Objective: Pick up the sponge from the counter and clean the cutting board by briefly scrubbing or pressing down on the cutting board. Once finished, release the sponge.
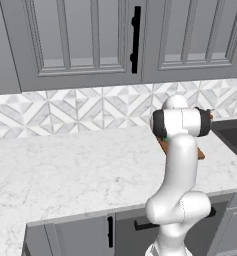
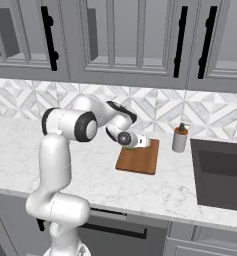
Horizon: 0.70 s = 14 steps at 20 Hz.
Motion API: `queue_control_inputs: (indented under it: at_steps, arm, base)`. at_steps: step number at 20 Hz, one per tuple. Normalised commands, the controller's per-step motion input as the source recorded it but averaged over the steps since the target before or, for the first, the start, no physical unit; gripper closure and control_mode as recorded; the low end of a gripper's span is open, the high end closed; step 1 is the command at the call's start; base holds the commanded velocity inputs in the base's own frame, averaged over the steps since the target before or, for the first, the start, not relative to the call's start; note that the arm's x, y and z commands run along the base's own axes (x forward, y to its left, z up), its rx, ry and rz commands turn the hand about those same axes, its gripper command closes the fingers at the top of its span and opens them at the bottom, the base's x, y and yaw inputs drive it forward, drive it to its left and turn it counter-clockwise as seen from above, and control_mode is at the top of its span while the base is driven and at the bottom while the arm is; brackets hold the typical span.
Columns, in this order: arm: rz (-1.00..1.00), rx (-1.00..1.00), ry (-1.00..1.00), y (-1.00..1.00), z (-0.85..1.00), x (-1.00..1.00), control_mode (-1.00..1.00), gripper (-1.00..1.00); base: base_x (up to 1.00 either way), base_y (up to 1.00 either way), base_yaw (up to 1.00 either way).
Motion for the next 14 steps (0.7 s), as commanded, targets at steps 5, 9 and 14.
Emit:
queue_control_inputs:
  at_steps: [5, 9, 14]
  arm:
    - [0.00, -0.02, 0.06, -0.35, -0.22, -0.60, -1.00, 1.00]
    - [0.00, 0.00, 0.00, -0.59, -0.20, -0.65, -1.00, 1.00]
    - [0.00, 0.04, -0.07, -0.42, -0.13, -0.56, -1.00, 1.00]
  base:
    - [0.00, 0.00, 0.00]
    - [0.00, 0.00, 0.00]
    - [0.00, 0.00, 0.00]
